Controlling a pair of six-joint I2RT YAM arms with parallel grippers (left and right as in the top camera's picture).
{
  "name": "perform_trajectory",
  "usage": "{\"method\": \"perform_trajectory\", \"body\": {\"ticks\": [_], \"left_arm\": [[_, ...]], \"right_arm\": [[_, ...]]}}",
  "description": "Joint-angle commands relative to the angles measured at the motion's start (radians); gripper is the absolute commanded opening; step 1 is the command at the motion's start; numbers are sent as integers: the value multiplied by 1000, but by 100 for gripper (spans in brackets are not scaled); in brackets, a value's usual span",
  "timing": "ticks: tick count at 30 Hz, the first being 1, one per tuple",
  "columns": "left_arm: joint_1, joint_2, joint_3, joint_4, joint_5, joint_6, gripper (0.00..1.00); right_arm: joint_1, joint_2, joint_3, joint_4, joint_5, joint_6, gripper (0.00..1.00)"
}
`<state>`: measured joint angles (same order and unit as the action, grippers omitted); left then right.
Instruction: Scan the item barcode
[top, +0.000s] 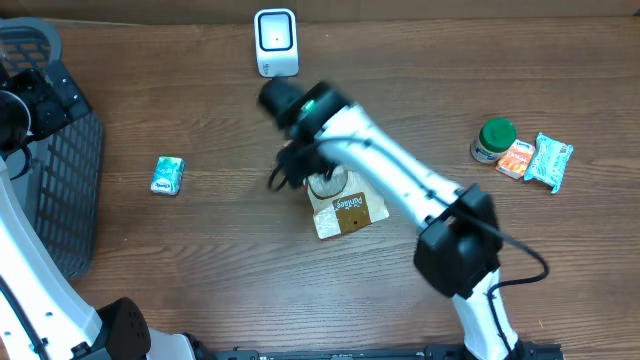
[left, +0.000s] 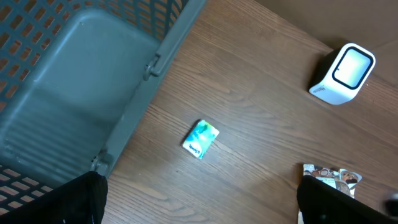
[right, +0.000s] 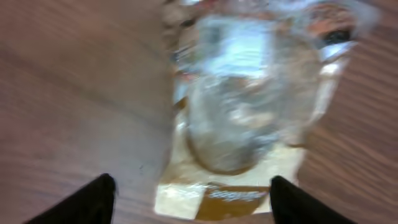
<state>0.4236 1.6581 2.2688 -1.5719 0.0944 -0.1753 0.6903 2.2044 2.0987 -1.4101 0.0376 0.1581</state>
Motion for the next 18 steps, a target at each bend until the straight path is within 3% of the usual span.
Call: {"method": "perform_trajectory", "body": {"ticks": [1, 11, 18], "left_arm": [[1, 3, 4, 2, 8, 22, 100], [1, 3, 4, 2, 7, 22, 99], [1, 3, 4, 2, 8, 22, 100]], "right_arm": [[-129, -10, 21, -8, -103, -15, 83], [-436, 39, -91, 44, -525, -311, 85], [-508, 46, -258, 140, -571, -324, 83]]}}
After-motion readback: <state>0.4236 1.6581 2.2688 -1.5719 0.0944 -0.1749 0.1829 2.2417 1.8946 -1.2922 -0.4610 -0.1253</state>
